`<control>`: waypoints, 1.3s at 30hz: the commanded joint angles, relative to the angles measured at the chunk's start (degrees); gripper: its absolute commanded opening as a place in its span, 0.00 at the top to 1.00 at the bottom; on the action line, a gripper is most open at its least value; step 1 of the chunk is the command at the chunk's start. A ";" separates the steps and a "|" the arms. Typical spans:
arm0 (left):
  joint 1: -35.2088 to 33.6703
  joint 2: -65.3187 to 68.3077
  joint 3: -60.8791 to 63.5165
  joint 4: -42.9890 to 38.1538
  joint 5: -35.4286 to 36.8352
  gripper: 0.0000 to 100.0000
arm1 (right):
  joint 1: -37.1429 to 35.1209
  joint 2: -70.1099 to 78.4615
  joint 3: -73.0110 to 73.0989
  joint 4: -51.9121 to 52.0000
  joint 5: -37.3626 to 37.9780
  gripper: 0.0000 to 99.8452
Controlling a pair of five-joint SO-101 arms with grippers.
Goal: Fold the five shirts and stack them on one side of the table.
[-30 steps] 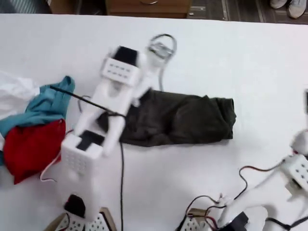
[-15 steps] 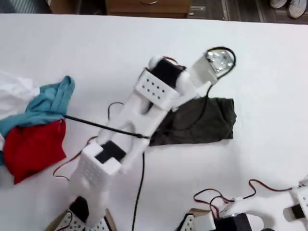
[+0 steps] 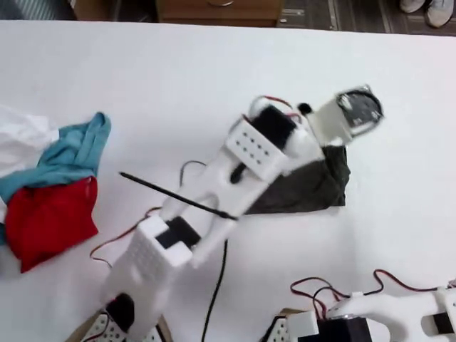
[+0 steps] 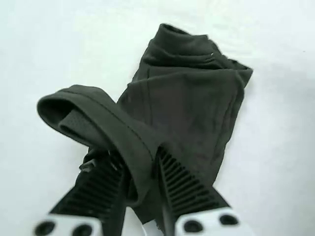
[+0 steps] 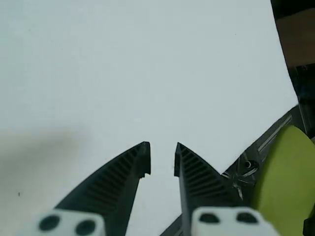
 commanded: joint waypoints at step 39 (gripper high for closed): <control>-7.91 15.47 -34.59 8.62 -0.09 0.71 | 6.20 -2.33 1.49 -0.66 4.75 0.91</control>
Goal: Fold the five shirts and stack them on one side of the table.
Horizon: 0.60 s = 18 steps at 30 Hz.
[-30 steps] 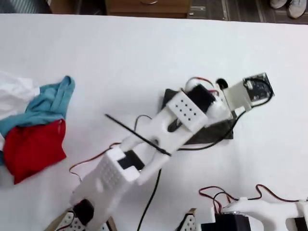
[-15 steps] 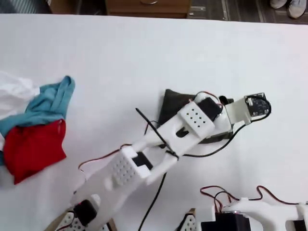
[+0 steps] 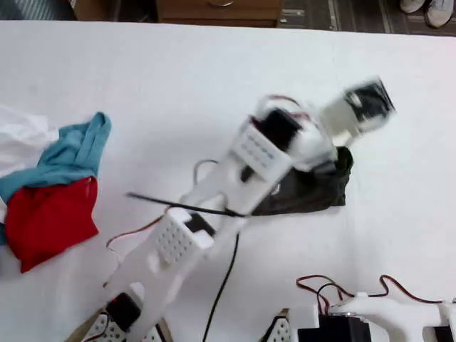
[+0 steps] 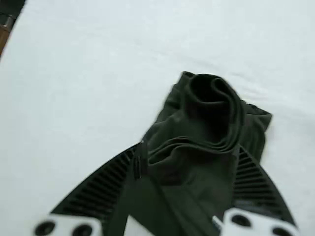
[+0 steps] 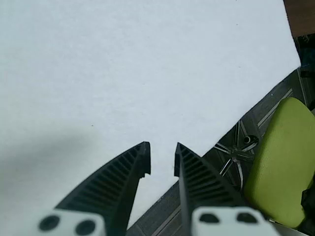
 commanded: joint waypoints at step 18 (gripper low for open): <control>-9.58 -0.35 24.84 -9.05 -0.18 0.71 | -1.36 -2.33 -0.09 -0.84 0.44 0.91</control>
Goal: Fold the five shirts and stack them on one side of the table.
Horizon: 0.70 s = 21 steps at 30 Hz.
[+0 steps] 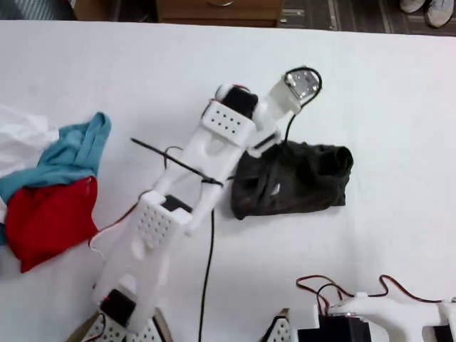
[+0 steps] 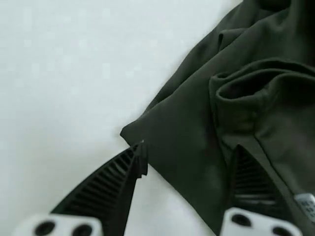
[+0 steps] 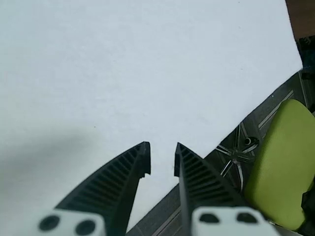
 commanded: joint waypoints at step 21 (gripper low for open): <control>14.33 -0.18 -9.54 13.71 -0.53 0.71 | -1.10 -2.33 -0.26 -0.84 0.44 0.91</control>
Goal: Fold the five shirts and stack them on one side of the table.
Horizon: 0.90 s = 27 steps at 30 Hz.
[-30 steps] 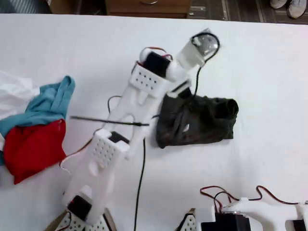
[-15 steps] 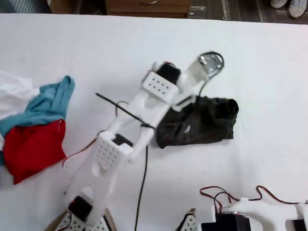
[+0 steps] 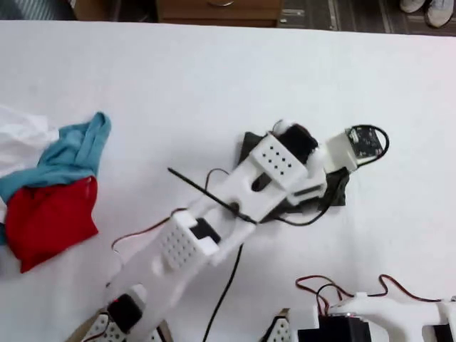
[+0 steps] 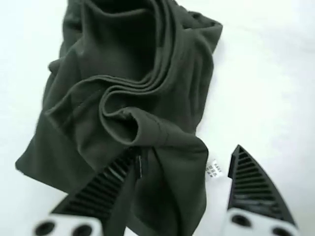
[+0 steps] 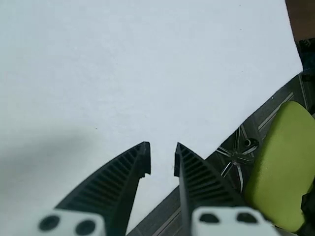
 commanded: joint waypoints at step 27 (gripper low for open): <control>-15.47 9.76 -6.55 -8.79 -0.26 0.71 | -1.89 -2.77 -0.53 -0.84 0.44 0.91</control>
